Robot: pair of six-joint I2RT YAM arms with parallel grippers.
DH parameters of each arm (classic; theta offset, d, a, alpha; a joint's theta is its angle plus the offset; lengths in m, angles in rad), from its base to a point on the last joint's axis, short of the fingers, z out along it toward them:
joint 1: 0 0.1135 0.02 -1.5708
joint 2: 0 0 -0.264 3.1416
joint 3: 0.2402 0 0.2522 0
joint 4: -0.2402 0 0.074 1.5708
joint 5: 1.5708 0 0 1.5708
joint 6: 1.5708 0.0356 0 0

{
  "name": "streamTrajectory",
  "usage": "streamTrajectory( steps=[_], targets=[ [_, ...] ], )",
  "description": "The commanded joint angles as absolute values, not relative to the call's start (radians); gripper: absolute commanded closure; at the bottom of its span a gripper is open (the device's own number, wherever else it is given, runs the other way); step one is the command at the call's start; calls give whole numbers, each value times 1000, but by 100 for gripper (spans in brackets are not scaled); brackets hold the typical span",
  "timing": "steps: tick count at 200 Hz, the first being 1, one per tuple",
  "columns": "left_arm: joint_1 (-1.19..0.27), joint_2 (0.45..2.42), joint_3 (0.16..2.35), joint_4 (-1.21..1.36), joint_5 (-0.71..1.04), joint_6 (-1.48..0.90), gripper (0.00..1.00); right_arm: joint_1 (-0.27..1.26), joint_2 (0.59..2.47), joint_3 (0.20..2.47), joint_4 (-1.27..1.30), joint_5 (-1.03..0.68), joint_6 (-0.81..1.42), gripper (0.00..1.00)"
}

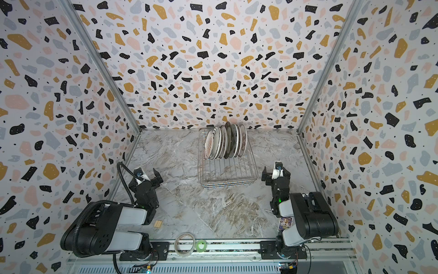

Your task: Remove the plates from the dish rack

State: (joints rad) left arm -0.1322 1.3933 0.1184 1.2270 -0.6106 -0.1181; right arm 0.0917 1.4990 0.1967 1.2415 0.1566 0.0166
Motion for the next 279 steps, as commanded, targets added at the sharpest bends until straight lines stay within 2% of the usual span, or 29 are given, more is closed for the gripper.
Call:
streamTrajectory(
  steps=[1,149,170,192,220,251,279],
  targets=[
    [-137,1386,129,1250,-624,-105,0,95,1486,200,1255,160,10,1],
    [-137,1360,153,1190,-613,-101,0,95,1458,178,1276,162,13,1],
    [-137,1317,153,1156,-587,-88,0,95,1360,154,1234,132,-1,1],
    [-138,1205,122,1123,-565,-82,0,95,1217,171,1066,97,-42,1],
    [-137,1001,148,926,-455,-112,0,95,996,188,863,76,-15,1],
    [-137,798,147,902,-279,-355,0,87,725,157,781,50,215,1],
    [-138,704,160,892,-160,-618,0,80,608,311,410,-17,341,1]
  ],
)
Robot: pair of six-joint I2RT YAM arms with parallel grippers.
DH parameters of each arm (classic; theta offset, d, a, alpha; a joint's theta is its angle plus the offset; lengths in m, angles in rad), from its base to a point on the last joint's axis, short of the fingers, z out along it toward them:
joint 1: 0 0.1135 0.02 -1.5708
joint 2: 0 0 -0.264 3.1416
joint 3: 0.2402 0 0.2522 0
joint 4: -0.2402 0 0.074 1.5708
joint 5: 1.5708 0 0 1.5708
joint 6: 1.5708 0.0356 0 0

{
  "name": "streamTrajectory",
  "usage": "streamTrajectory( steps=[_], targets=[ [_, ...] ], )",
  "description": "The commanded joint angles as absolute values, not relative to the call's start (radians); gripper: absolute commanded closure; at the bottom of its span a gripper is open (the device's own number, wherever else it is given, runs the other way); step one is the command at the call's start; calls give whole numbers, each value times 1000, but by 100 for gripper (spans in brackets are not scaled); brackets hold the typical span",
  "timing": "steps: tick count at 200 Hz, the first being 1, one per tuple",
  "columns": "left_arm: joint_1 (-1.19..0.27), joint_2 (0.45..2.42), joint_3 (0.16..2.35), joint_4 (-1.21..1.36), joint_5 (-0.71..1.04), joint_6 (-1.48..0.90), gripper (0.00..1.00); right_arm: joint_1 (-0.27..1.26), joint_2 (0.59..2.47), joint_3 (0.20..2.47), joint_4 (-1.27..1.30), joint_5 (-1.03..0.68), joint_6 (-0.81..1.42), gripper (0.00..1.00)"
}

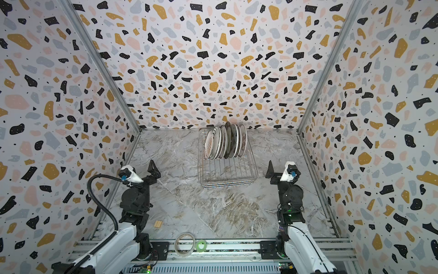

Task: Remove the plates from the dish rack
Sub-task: 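Raise both arms and reach both grippers toward the plates in the rack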

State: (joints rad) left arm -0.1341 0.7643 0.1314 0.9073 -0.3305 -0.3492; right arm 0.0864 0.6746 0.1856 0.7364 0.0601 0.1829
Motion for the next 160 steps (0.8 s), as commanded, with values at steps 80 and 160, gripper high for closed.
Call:
streamTrajectory(
  steps=[80,160],
  targets=[
    [-137,716,121,1001,23,-845,1,75,694,270,583,-442,422,1],
    [-138,504,75,1023,79,-822,0,61,763,300,750,-663,521,1]
  ],
)
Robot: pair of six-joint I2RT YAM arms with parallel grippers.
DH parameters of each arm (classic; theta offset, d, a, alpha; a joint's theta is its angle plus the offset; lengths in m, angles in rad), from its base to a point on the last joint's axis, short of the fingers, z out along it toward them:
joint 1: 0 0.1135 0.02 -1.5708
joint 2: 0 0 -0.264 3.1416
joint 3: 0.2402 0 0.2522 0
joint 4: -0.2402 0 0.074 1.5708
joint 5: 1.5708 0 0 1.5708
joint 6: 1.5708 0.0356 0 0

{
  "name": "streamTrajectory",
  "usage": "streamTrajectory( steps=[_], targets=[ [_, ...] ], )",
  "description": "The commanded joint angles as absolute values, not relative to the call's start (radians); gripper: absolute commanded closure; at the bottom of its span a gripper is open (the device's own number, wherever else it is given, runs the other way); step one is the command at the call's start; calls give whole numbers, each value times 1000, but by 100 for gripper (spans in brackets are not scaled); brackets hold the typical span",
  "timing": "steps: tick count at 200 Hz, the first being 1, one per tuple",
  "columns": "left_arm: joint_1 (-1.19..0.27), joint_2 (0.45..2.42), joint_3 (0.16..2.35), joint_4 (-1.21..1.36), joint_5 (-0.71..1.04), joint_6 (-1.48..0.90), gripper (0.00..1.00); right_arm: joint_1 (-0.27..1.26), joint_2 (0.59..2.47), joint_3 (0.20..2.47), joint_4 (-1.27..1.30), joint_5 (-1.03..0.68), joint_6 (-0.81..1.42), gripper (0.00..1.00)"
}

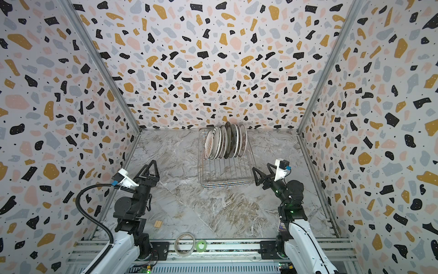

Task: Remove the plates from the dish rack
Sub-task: 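Raise both arms and reach both grippers toward the plates in the rack, then grip the dark-rimmed cream plate's top edge with the right gripper while left waits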

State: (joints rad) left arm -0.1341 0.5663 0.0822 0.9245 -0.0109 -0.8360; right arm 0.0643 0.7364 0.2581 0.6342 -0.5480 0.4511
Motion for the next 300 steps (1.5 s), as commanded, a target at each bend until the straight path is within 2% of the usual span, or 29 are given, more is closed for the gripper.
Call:
streamTrajectory(
  steps=[1,17,48,81,100,119,128,142,156,187,227,275,300],
  targets=[
    [-138,502,80,1010,80,-820,0,61,768,298,758,-666,529,1],
    [-138,492,153,850,75,-822,0,61,810,279,848,-661,584,1],
    [-139,597,180,958,159,-846,0,65,942,330,938,-688,606,1],
    [-169,794,273,1037,242,-813,1,93,1100,502,870,-724,539,1],
    [-197,893,273,1193,257,-788,1,134,1149,566,843,-641,458,1],
    [-211,972,305,1220,227,-801,0,187,1211,681,720,-546,353,1],
    [-225,998,328,1193,191,-769,1,204,1242,734,659,-506,320,0],
    [-270,1019,383,1067,99,-676,0,211,1301,816,608,-484,306,6],
    [-327,1051,443,952,5,-604,0,220,1362,902,525,-451,303,6],
    [-392,1184,546,925,9,-586,0,300,1512,1123,321,-243,284,7],
    [-470,1320,689,785,-96,-571,0,358,1712,1402,75,-77,330,19],
    [-507,1413,742,787,-101,-603,0,438,1810,1564,-42,60,296,40],
    [-511,1428,735,801,-102,-612,1,467,1853,1629,-96,127,281,45]
  ],
)
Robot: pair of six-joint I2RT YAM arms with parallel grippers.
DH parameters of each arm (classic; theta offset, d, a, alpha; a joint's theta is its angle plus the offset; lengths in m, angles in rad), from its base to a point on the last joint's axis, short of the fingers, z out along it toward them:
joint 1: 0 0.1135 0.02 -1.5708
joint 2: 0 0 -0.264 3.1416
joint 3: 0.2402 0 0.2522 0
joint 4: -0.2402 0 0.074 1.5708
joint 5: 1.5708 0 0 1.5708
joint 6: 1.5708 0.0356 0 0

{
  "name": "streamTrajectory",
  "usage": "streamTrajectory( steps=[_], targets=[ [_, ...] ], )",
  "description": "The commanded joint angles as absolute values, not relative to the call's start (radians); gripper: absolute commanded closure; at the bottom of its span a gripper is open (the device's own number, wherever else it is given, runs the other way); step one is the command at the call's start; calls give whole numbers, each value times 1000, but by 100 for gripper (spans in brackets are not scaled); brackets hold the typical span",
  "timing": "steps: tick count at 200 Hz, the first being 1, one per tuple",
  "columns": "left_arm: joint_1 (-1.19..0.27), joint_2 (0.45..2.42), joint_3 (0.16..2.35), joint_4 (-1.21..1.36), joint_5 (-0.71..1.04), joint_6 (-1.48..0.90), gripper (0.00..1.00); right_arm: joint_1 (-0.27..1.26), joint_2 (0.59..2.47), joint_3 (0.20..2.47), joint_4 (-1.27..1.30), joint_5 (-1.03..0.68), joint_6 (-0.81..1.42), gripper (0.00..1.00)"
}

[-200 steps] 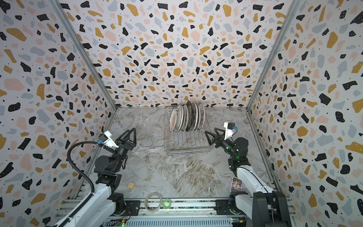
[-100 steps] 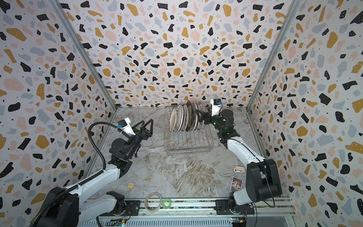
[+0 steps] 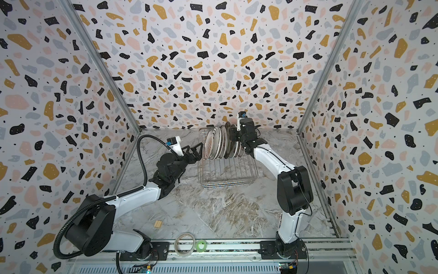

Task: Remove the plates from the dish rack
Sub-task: 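Grip the dark-rimmed cream plate's top edge with the right gripper while left waits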

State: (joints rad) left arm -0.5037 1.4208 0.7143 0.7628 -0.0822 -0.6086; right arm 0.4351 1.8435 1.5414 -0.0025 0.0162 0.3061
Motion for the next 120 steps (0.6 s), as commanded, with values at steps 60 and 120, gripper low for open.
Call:
streamTrajectory(
  steps=[60,120],
  targets=[
    [-514,1449,735,800,-89,-624,1,523,1941,1746,-178,257,264,60],
    [-514,1410,708,773,-93,-611,1,537,2002,1809,-249,392,270,69]
  ],
)
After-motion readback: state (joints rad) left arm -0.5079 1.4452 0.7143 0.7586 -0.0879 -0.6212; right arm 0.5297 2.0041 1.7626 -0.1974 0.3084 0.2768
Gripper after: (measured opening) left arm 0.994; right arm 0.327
